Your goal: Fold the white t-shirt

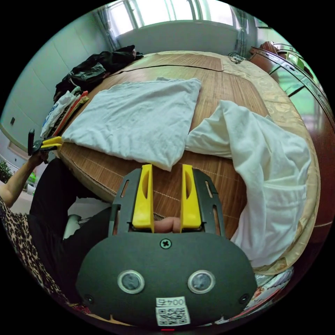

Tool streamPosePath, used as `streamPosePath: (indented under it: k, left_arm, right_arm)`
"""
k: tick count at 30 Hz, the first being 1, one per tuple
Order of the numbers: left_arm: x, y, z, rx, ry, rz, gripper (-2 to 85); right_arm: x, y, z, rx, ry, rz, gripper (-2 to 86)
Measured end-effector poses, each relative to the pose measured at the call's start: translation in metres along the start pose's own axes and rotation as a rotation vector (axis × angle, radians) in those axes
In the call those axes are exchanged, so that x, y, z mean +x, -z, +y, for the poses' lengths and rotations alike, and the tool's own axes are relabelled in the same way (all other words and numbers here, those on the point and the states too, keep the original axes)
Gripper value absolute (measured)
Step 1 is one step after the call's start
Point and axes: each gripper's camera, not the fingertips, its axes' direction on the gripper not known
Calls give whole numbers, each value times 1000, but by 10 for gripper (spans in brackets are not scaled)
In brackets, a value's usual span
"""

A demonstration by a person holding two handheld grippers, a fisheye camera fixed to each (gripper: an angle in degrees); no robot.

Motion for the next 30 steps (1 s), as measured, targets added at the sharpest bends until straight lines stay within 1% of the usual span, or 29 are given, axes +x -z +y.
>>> streamPosePath:
  k: [3,5,9,10,12,15,17,18,19,20,23,25,27,28,30]
  left_arm:
    - [7,-15,-13,-26,-25,-3,85]
    - [10,-20,-19,-28,-39,14,59]
    - [9,-12,-24,-24,-67,45,33]
    - [7,-9,-23,-18,-71,52,32]
    - [-2,3,-12,-5,-81,101,29]
    - [-1,-7,5,-57,-89,136,29]
    - [9,-22,12,-119,-95,98,31]
    - [14,-23,17,-84,-82,68,32]
    - [18,-23,21,-85,-75,61,35]
    - [19,-23,23,-91,-72,61,36]
    - [18,-11,35,-124,-59,27,52]
    - [19,8,37,-71,-34,5,60]
    - [40,30,24,70,-53,-6,69]
    - [48,30,17,94,-64,-8,73]
    - [83,16,-15,135,-120,-6,90]
  right_arm:
    - [-4,-3,-10,-21,16,-16,96]
    - [-11,-4,-16,-26,44,-28,55]
    - [-17,10,-20,-17,62,-42,38]
    - [-17,22,-16,-3,64,-41,36]
    - [-17,38,-3,19,68,-105,35]
    - [-25,36,26,-17,84,-160,37]
    - [-35,11,48,-104,70,-144,45]
    - [-37,8,54,-109,60,-129,47]
    - [-36,12,65,-70,20,-130,52]
    - [-30,15,74,-82,-19,-133,61]
    - [-21,38,98,-54,-56,-91,77]
    - [-21,59,103,25,-61,-104,81]
    - [-30,71,97,110,-47,-136,83]
    - [-42,71,88,145,-27,-153,85]
    - [-64,60,70,154,27,-162,93]
